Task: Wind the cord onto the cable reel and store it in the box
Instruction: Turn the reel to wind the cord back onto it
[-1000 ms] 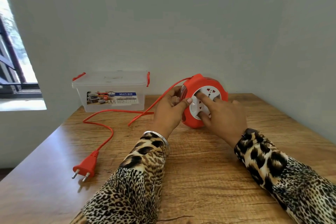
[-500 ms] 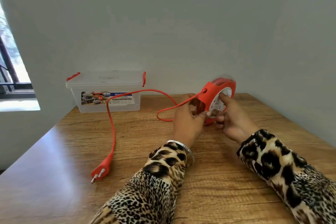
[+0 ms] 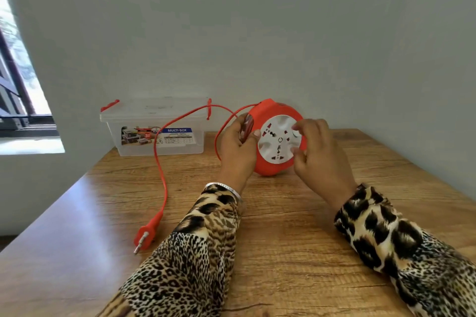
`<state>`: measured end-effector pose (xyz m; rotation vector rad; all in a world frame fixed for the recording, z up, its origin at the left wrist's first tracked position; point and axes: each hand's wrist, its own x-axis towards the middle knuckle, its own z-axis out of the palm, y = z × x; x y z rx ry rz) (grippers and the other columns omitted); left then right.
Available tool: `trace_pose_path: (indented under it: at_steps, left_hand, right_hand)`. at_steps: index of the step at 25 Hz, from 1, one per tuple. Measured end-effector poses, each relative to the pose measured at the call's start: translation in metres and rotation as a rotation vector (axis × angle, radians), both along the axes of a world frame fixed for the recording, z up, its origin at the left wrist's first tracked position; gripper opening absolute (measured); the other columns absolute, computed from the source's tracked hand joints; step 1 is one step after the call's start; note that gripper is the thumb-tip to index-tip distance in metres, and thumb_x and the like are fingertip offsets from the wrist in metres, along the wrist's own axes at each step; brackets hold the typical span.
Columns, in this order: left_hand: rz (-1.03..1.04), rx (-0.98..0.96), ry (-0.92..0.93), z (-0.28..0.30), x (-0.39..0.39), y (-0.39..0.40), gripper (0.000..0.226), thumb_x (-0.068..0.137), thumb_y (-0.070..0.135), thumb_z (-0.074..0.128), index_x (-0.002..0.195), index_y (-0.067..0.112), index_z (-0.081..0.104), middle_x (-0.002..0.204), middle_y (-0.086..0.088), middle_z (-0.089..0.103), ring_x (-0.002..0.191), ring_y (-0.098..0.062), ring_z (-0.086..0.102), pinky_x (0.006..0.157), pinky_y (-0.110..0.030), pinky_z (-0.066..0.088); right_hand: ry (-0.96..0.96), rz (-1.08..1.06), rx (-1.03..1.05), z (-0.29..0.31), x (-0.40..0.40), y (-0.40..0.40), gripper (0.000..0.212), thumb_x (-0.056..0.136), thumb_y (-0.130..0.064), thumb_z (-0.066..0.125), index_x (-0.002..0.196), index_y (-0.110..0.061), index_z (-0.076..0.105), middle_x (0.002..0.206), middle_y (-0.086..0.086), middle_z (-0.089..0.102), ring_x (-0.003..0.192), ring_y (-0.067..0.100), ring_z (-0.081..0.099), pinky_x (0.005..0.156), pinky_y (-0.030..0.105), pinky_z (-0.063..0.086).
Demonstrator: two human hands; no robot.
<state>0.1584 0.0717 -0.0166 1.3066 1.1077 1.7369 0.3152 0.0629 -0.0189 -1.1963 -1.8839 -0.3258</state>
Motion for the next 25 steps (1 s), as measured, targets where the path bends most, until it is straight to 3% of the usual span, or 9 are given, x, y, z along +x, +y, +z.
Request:
trace_pose_path:
  at_steps: [3, 5, 8, 11, 14, 17, 21, 23, 25]
  left_hand:
    - [-0.039, -0.019, 0.015, 0.002, -0.004, -0.002, 0.048, 0.096, 0.007, 0.057, 0.142, 0.017, 0.047, 0.135, 0.005, 0.057, 0.126, -0.012, 0.054, 0.107, -0.045, 0.046]
    - [-0.055, -0.024, 0.053, 0.004, -0.007, -0.003, 0.049, 0.096, 0.009, 0.056, 0.144, 0.018, 0.045, 0.138, 0.006, 0.054, 0.128, -0.013, 0.053, 0.106, -0.049, 0.046]
    - [-0.099, -0.026, 0.092, 0.005, -0.007, -0.006, 0.048, 0.097, 0.013, 0.057, 0.142, 0.023, 0.046, 0.136, 0.006, 0.055, 0.127, -0.015, 0.053, 0.105, -0.046, 0.048]
    - [-0.107, -0.008, 0.156, 0.004, -0.004, -0.007, 0.047, 0.096, 0.016, 0.058, 0.141, 0.027, 0.046, 0.132, 0.002, 0.059, 0.121, -0.019, 0.059, 0.101, -0.047, 0.051]
    - [-0.088, 0.048, 0.175, 0.002, 0.000, -0.005, 0.046, 0.095, 0.015, 0.060, 0.139, 0.026, 0.049, 0.132, -0.001, 0.061, 0.119, -0.020, 0.062, 0.098, -0.048, 0.052]
    - [-0.078, 0.064, 0.146, -0.001, 0.005, -0.008, 0.043, 0.094, 0.015, 0.062, 0.133, 0.030, 0.053, 0.127, 0.008, 0.063, 0.119, -0.014, 0.061, 0.100, -0.043, 0.052]
    - [-0.069, 0.069, 0.158, -0.004, 0.010, -0.010, 0.038, 0.092, 0.016, 0.064, 0.116, 0.043, 0.052, 0.114, 0.023, 0.060, 0.114, -0.006, 0.060, 0.101, -0.036, 0.051]
    - [-0.080, 0.062, 0.158, -0.006, 0.014, -0.010, 0.037, 0.092, 0.016, 0.064, 0.121, 0.036, 0.055, 0.115, 0.020, 0.062, 0.113, -0.003, 0.061, 0.101, -0.035, 0.051]
    - [-0.032, 0.102, 0.211, -0.005, 0.018, -0.010, 0.039, 0.091, 0.018, 0.065, 0.126, 0.030, 0.056, 0.114, 0.021, 0.062, 0.107, 0.005, 0.060, 0.098, -0.032, 0.051]
  right_hand:
    - [-0.351, 0.072, 0.035, 0.001, 0.002, 0.003, 0.057, 0.077, 0.001, 0.060, 0.126, -0.030, 0.056, 0.130, 0.009, 0.045, 0.078, 0.021, 0.059, 0.053, 0.033, 0.051]
    - [-0.486, -0.001, 0.028, 0.000, 0.003, 0.007, 0.068, 0.077, 0.004, 0.059, 0.132, -0.035, 0.052, 0.140, 0.016, 0.040, 0.088, 0.029, 0.060, 0.061, 0.039, 0.054]
    - [-0.624, -0.106, 0.065, -0.002, 0.002, 0.013, 0.067, 0.081, -0.001, 0.056, 0.136, -0.037, 0.047, 0.146, 0.026, 0.035, 0.108, 0.041, 0.055, 0.076, 0.045, 0.050]
    - [-0.633, -0.133, 0.128, 0.001, 0.002, 0.012, 0.054, 0.078, -0.007, 0.051, 0.126, -0.031, 0.059, 0.132, 0.033, 0.047, 0.094, 0.044, 0.061, 0.072, 0.046, 0.047]
    - [-0.619, -0.143, 0.171, 0.001, 0.006, 0.013, 0.051, 0.082, -0.011, 0.042, 0.126, -0.032, 0.059, 0.121, 0.033, 0.054, 0.080, 0.038, 0.065, 0.071, 0.044, 0.046]
    - [-0.534, -0.183, 0.120, -0.002, 0.008, 0.016, 0.051, 0.086, -0.018, 0.056, 0.134, -0.037, 0.049, 0.110, 0.024, 0.060, 0.074, 0.032, 0.065, 0.069, 0.041, 0.046]
    - [-0.222, -0.181, 0.003, -0.007, 0.003, 0.015, 0.056, 0.082, -0.039, 0.063, 0.134, -0.039, 0.044, 0.088, 0.005, 0.066, 0.069, 0.025, 0.064, 0.059, 0.029, 0.041]
    - [0.056, -0.122, -0.127, -0.009, 0.001, 0.013, 0.059, 0.080, -0.043, 0.066, 0.135, -0.040, 0.045, 0.097, 0.002, 0.070, 0.083, 0.024, 0.066, 0.064, 0.026, 0.044]
    - [0.354, -0.008, -0.280, -0.009, -0.002, 0.012, 0.064, 0.077, -0.041, 0.071, 0.137, -0.036, 0.046, 0.120, 0.002, 0.065, 0.098, 0.021, 0.063, 0.077, 0.026, 0.048]
